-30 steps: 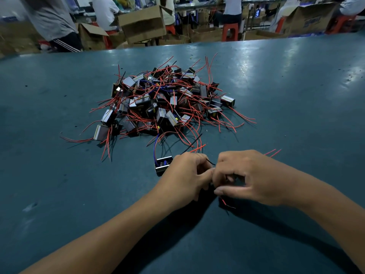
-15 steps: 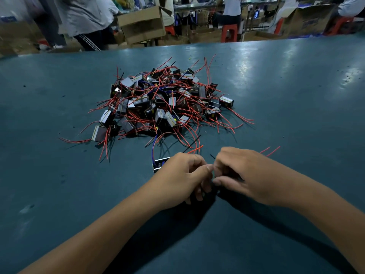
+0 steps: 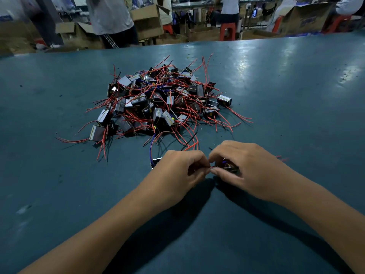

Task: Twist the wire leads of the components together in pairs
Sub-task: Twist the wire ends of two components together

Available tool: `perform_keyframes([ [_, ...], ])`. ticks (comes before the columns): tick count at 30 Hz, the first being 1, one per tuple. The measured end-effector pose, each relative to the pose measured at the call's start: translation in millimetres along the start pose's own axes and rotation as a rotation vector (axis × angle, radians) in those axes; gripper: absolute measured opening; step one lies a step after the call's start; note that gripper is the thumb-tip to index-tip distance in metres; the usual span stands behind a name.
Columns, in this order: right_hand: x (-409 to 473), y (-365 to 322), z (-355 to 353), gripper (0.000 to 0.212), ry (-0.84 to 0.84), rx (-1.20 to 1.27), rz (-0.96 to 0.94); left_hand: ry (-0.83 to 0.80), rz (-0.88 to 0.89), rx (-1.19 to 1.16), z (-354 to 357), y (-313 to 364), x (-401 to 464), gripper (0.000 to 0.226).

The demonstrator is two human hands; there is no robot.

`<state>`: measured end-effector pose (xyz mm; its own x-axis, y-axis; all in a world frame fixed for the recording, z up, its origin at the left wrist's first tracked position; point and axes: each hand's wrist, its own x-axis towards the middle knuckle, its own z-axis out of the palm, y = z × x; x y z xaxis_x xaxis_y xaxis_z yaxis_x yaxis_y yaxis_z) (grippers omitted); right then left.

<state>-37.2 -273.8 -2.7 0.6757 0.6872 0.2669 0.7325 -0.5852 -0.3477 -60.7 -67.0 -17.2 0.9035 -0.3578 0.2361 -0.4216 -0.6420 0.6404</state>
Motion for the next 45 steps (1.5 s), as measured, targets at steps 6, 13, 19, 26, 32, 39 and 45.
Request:
perform_keyframes([
  [6,2.2,5.0,3.5,0.004,0.010,-0.005,0.021,0.022,0.012,0.118,-2.7,2.1,1.8,0.003],
  [13,-1.4,-0.1,2.5,0.017,0.037,-0.091,0.014,0.041,0.091,0.176,-0.4,5.5,0.7,0.003],
  [19,0.2,-2.2,5.4,0.014,0.075,-0.085,-0.017,0.035,0.138,0.214,-1.2,6.8,0.6,0.006],
  [26,1.9,-0.6,7.5,0.008,0.107,0.037,0.042,0.076,0.213,0.258,-8.3,9.4,-0.5,0.008],
  [32,2.5,1.0,11.5,0.007,0.191,0.104,0.130,0.479,0.329,0.201,-26.7,15.6,-4.5,0.006],
  [39,2.2,0.9,12.1,0.013,0.213,0.173,0.164,0.345,0.237,0.102,-37.1,4.2,-1.2,0.010],
  [45,1.4,-0.2,12.5,0.012,0.267,0.231,0.192,0.235,0.241,0.113,-27.8,-2.9,3.2,0.007],
])
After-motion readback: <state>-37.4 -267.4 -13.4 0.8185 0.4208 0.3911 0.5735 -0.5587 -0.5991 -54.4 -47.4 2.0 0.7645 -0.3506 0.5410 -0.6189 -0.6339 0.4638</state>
